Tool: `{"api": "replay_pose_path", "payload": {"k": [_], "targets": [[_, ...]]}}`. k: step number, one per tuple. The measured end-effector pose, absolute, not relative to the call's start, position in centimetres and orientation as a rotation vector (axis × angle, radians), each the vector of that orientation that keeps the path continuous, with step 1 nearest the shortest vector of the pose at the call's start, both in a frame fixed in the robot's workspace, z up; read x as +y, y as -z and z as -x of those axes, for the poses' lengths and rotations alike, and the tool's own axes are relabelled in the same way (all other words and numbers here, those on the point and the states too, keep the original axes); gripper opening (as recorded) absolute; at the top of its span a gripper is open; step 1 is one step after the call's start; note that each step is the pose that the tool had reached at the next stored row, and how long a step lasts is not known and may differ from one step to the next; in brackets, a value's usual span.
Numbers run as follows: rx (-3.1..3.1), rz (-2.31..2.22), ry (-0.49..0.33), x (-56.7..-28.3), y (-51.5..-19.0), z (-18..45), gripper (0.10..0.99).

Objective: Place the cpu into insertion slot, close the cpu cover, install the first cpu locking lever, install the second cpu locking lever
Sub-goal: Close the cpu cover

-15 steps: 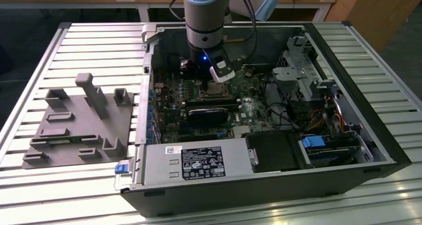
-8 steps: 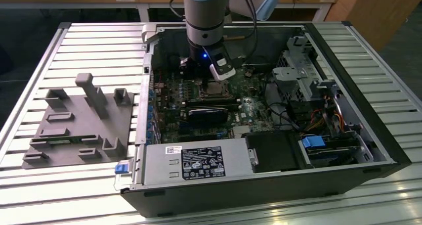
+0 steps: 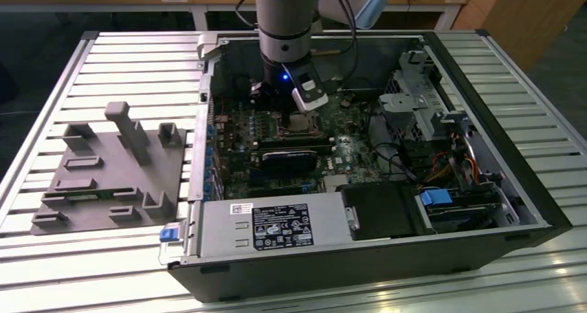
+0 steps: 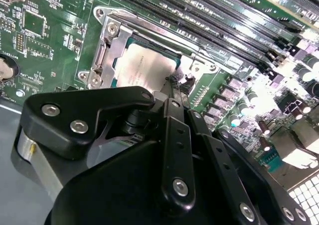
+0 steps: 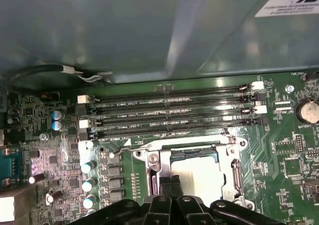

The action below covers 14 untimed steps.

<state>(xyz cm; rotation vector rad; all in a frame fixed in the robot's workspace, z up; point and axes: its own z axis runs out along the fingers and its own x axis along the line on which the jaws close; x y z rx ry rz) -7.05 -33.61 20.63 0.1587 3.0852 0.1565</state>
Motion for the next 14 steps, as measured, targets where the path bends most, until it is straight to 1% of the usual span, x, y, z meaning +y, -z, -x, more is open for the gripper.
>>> {"api": "replay_pose_path", "payload": {"k": [14], "targets": [[3.085, -0.158, -0.157, -33.60, -20.46, 7.32, 0.106]]}}
